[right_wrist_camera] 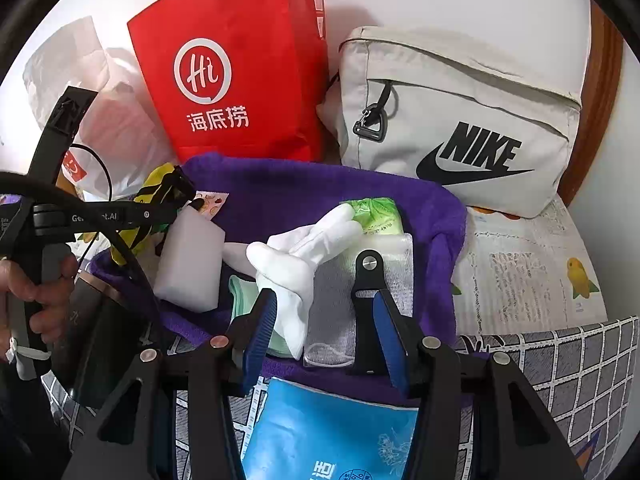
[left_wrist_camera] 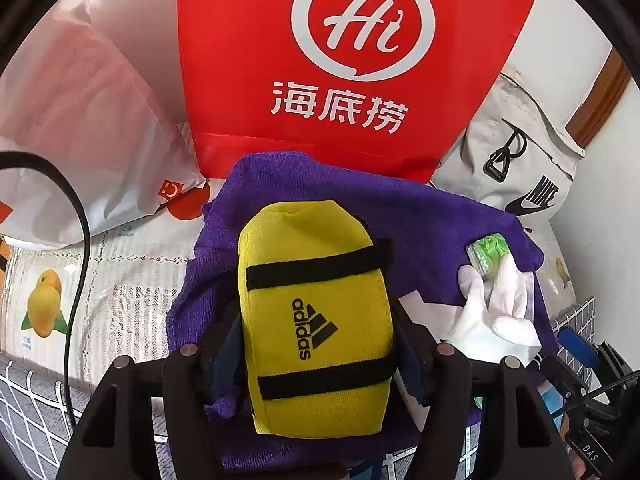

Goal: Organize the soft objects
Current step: 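Lower the black strap onto the purple towel and open the right gripper, then lower the yellow pouch onto the purple towel and open the left gripper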

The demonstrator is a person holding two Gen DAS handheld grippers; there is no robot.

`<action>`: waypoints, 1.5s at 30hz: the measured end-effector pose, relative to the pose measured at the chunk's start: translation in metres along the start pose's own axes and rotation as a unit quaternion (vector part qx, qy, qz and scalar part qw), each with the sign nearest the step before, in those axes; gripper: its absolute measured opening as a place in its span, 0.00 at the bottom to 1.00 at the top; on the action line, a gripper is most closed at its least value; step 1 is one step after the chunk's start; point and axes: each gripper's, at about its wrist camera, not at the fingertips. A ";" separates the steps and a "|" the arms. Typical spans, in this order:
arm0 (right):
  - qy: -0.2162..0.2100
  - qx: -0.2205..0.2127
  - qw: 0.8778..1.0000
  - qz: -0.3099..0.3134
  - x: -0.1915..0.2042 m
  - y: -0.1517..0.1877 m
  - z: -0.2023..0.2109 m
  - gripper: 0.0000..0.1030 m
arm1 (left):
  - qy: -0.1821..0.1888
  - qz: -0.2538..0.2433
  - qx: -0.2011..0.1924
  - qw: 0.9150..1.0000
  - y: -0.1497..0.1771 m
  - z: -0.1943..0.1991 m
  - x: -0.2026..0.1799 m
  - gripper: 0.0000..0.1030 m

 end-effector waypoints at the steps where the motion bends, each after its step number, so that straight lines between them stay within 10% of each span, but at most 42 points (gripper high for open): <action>1: 0.000 0.000 1.000 -0.001 0.000 0.000 0.000 0.49 | 0.001 0.001 0.000 1.000 0.000 0.000 0.001 0.64; 45: 0.017 0.008 1.000 0.009 0.010 -0.006 0.004 0.59 | 0.008 -0.003 -0.042 0.999 -0.003 0.035 -0.001 0.91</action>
Point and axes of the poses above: each gripper's, at about its wrist camera, not at the fingertips, and z roughly against the way its jaws point, x to its left, y to its underside, and after that the axes turned 7 degrees about x, right-handed
